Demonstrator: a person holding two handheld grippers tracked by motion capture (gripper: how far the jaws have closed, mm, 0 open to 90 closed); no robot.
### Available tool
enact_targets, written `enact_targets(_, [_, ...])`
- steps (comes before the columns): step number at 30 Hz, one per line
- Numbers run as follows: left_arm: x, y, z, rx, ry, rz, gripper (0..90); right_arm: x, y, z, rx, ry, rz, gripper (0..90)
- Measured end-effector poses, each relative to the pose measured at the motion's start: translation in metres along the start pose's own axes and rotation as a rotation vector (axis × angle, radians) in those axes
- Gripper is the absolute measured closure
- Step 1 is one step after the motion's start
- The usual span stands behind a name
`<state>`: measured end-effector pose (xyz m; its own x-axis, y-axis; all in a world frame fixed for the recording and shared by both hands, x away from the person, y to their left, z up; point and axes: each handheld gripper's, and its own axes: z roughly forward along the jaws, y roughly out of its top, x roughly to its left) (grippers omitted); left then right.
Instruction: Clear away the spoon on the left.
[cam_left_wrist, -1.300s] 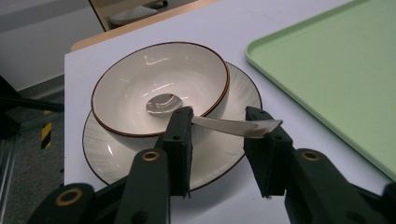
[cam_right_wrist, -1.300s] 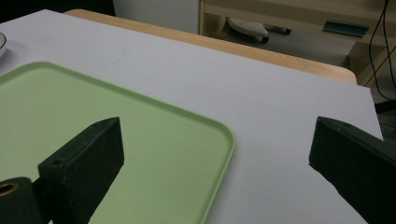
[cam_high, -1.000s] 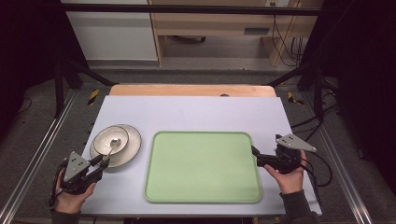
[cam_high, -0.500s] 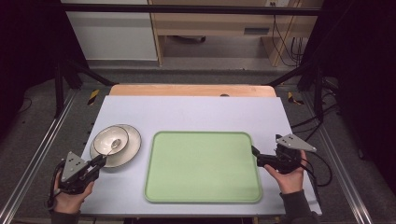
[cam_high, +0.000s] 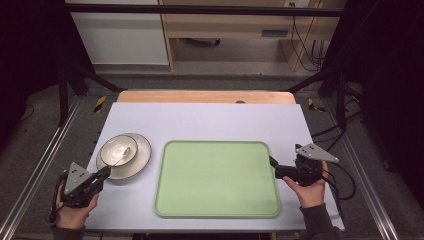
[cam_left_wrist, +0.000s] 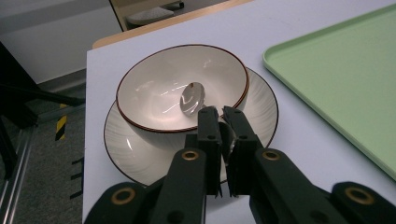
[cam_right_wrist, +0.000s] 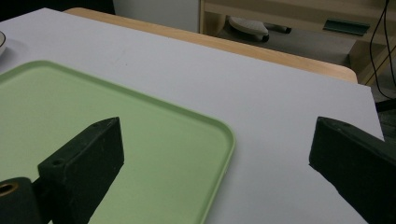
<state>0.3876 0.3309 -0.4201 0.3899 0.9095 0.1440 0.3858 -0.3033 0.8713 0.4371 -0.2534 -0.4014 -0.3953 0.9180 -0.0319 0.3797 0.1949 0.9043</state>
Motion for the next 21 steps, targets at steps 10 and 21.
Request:
enact_targets(10, [0.0007,0.0003,-0.0016,-0.001,0.006,-0.006,88.2,0.0001,0.0000,0.0000,0.003,0.002,-0.001,3.4])
enact_targets(21, [0.0012,0.0015,-0.0045,-0.006,0.014,-0.019,88.6,0.0001,0.0000,-0.0001,0.002,0.003,0.000,3.4])
